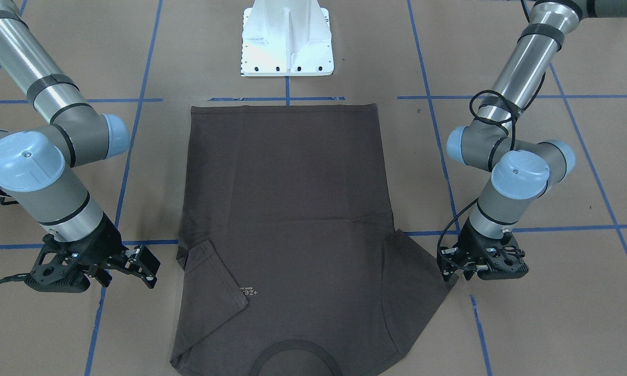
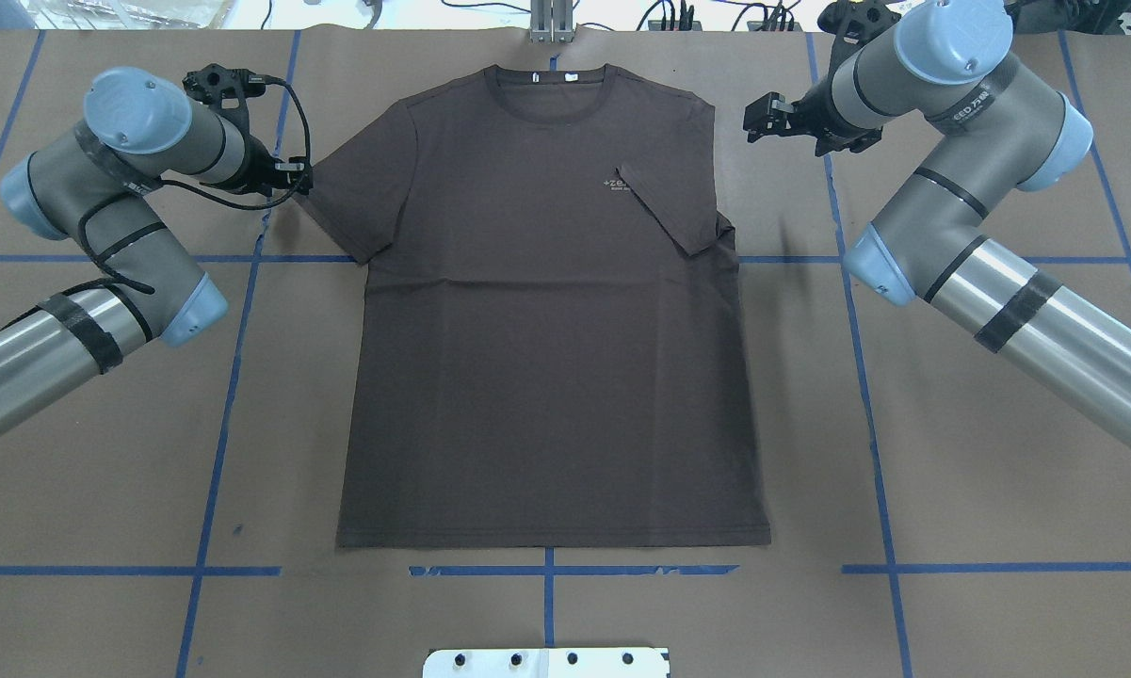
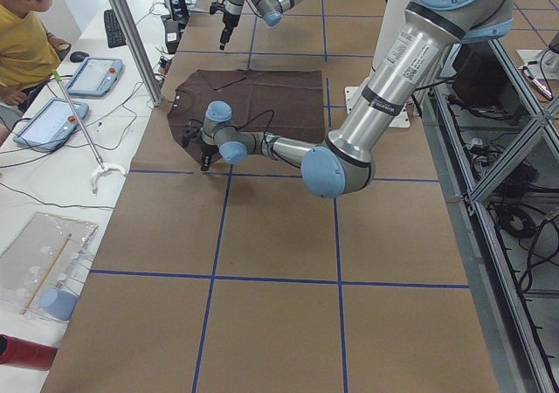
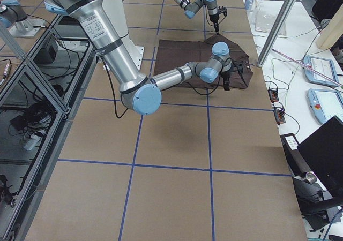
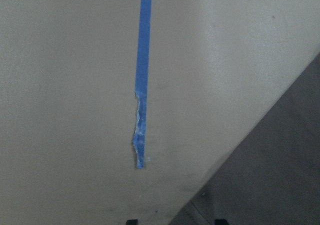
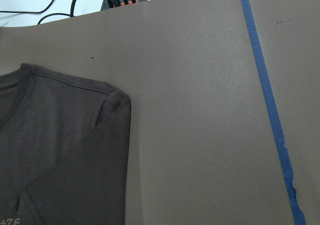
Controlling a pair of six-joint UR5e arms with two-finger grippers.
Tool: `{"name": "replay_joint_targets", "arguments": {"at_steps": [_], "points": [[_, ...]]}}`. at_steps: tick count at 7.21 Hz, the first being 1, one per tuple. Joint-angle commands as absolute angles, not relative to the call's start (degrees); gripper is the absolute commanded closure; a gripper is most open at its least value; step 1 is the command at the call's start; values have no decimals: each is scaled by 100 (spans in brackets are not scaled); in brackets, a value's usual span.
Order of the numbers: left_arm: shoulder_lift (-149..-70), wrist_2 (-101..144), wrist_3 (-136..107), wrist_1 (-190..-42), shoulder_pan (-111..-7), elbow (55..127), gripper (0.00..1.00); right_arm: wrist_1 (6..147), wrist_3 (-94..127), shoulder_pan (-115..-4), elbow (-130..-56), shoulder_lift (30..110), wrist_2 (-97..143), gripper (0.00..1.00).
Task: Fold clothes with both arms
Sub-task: 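Move the left gripper to the sleeve nearest it while the right gripper withdraws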
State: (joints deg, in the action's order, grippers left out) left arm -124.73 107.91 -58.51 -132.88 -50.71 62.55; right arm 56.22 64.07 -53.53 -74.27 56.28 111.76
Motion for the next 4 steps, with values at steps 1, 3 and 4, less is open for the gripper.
{"name": "replay_joint_targets", "arguments": {"at_steps": [1, 3, 4], "points": [[-12568, 10784, -5854, -13307, -5054, 6153, 56, 5616, 6407, -5353, -7427, 5642, 11171, 0], [-12533, 10775, -5836, -13298, -5071, 6144, 56, 5625, 6407, -5353, -7418, 5651, 11153, 0], [-12542, 10680, -5836, -13298, -5097, 6144, 56, 5625, 6407, -5353, -7418, 5643, 11153, 0]]}}
